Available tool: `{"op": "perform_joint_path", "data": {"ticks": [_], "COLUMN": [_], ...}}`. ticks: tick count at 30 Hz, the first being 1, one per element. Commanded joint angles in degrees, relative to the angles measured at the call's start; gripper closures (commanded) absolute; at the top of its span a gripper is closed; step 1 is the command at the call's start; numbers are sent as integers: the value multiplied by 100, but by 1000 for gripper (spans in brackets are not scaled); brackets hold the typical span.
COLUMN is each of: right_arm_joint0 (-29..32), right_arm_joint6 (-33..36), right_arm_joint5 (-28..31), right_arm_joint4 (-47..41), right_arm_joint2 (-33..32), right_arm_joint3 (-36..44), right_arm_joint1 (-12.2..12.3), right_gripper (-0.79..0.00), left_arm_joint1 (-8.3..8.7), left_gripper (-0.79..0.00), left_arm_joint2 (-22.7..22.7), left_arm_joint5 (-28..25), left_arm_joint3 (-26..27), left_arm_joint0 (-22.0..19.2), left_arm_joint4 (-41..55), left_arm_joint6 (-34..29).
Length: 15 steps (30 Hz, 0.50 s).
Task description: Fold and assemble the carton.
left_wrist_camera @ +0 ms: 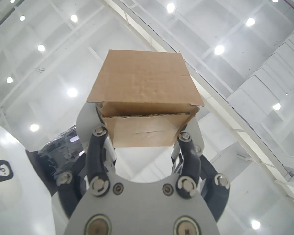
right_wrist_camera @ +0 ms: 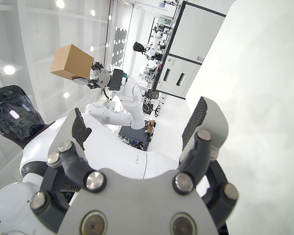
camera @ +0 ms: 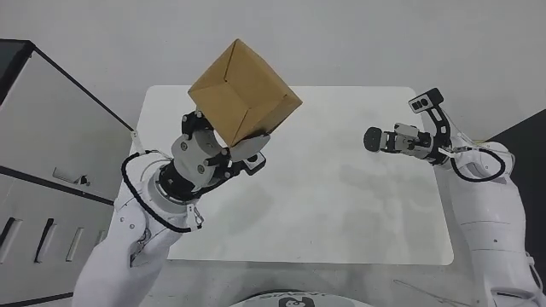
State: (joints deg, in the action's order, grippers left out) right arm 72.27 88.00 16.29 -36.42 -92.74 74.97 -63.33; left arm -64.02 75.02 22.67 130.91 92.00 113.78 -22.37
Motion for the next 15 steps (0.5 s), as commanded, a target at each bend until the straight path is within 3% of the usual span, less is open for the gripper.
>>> {"op": "perform_joint_path", "data": {"ticks": [1,6,15], "right_arm_joint0": [0,0,0], "right_arm_joint6": [0,0,0], "right_arm_joint5": [0,0,0], "right_arm_joint4": [0,0,0], "right_arm_joint2": [0,0,0], "right_arm_joint3": [0,0,0], "right_arm_joint1": [0,0,0], "right_gripper": [-785,-785,-785], "left_arm_joint1": [-10,-19,32], "left_gripper": [0,0,0], "left_arm_joint2": [-11,52,111], "left_arm_joint5": [1,-48,-184], "left_arm_joint3": [5,30,102], "left_arm_joint0": [4,-54,-223], "left_arm_joint4": [-28,-617,-3397], "left_arm_joint6": [-29,-201,-728]}}
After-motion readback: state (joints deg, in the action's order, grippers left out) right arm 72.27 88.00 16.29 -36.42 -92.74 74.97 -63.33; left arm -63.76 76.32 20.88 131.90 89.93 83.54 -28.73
